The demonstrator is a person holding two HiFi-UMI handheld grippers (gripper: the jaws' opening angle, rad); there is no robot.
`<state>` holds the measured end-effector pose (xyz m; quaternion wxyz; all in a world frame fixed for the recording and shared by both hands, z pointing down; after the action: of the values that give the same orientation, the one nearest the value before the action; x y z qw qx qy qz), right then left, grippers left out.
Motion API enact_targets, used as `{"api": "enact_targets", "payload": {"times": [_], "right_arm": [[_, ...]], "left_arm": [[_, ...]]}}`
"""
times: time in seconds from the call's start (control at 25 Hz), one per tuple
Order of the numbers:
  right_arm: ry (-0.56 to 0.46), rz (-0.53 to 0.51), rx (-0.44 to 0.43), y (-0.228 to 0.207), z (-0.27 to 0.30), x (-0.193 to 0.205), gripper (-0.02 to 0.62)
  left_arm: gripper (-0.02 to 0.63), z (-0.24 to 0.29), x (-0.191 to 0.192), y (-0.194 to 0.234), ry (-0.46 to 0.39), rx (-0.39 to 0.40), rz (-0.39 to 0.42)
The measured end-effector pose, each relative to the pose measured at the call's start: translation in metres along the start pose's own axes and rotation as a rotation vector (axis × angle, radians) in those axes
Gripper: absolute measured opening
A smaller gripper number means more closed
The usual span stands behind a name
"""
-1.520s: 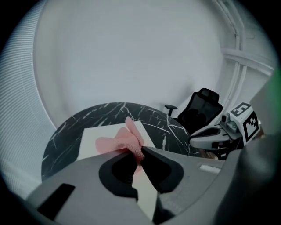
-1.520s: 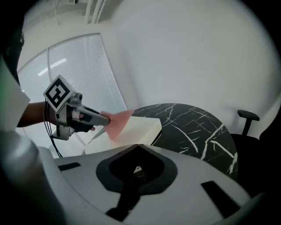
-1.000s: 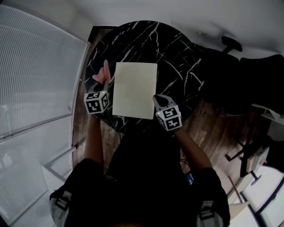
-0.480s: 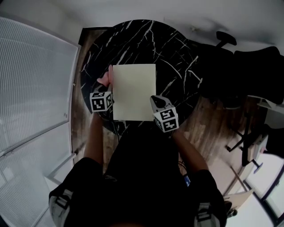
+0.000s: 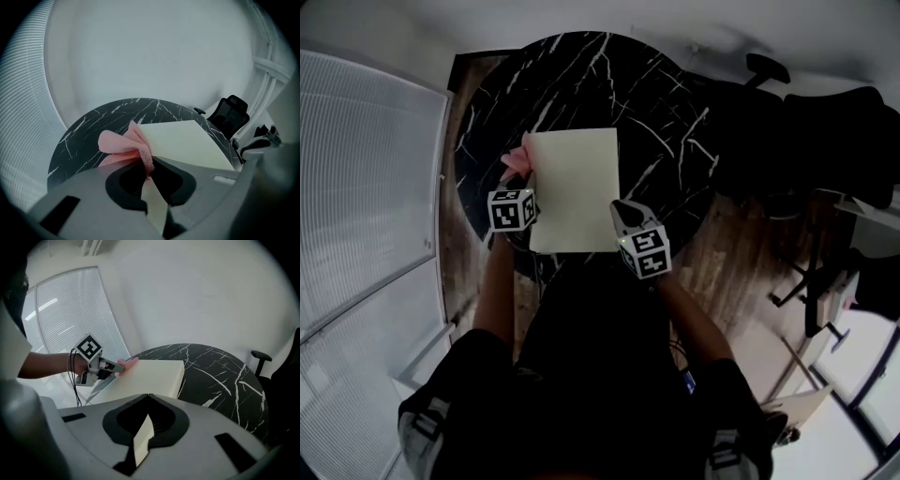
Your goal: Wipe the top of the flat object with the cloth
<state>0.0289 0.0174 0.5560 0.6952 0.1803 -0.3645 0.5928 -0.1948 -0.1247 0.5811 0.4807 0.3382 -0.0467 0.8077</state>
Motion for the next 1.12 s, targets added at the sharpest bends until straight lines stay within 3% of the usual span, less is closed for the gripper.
{"api": "enact_targets", "payload": {"times": [0.6,1.0,1.12], "right_arm": [[-0.003,0.023,0.01,-0.017,-0.004,0.006,-0.005],[-0.023,0.043,0.027,-0.031,-0.016,0.007,-0.005],[-0.021,0.055,0.036,-0.035,-0.021,0.011,-0.005]], "left_arm": [[0.02,0.015,0.0,-0.026,0.019,0.019,0.014],[0.02,0.028,-0.001,-0.064,0.04,0.069,0.068],[0.02,0.031,-0.003,-0.075,0.037,0.089,0.045]]}}
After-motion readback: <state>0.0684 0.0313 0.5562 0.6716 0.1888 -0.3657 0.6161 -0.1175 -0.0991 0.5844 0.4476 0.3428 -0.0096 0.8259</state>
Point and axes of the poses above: the fingertips, and each gripper's own axes: z forward along the fingers, y to its left, x out of its underside, the point moved 6 cm from there along -z, backward along the fingers, and after that the axes turned 6 degrees about x, right-handed, at the moved point
